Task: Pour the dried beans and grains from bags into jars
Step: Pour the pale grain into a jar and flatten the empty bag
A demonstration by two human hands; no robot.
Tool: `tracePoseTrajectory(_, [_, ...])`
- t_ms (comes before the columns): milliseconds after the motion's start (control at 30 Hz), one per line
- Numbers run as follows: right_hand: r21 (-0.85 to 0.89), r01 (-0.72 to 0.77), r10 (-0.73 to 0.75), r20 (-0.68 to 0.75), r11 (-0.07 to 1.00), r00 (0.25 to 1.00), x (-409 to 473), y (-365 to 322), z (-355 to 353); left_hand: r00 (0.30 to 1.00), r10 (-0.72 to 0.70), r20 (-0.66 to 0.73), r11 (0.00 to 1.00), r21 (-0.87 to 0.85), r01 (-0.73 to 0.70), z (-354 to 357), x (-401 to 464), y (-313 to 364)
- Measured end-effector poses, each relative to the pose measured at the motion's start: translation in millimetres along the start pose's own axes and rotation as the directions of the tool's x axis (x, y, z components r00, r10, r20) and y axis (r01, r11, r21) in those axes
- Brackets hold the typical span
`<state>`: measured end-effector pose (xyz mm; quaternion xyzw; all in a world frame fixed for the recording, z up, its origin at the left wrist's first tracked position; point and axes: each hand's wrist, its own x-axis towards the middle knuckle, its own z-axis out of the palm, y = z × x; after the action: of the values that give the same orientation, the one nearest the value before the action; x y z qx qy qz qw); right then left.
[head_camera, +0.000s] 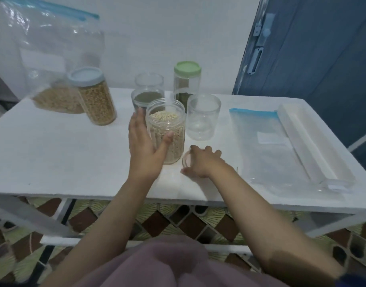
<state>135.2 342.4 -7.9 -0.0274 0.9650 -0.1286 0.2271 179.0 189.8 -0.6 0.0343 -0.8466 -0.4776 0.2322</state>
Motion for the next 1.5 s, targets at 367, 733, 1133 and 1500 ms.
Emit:
tracePoseTrajectory(367, [0.204,0.449,-0.140,-0.772,0.870,0.621,-88,-25,-17,0.958,0.071,0.277,0.950,-0.310,0.019,-21,24,-18])
tracePoseTrajectory(733, [0.333,0.855,-0.201,-0.878,0.398,0.435,-39,-54,-29,0.818,0.107,0.566,0.929,-0.350,0.121,-42,68,-30])
tracePoseTrajectory(1133, [0.434,0.753,-0.317,-0.717,0.495,0.621,-1,-41,-26,0.761,0.095,0.642,0.917,-0.354,0.185,-42,75,-42])
tracePoseTrajectory(1500, [0.398,0.720,-0.494,-0.535,0.568,0.686,1,-31,-63,0.713,0.125,0.690,0.940,-0.312,0.137,-49,85,-46])
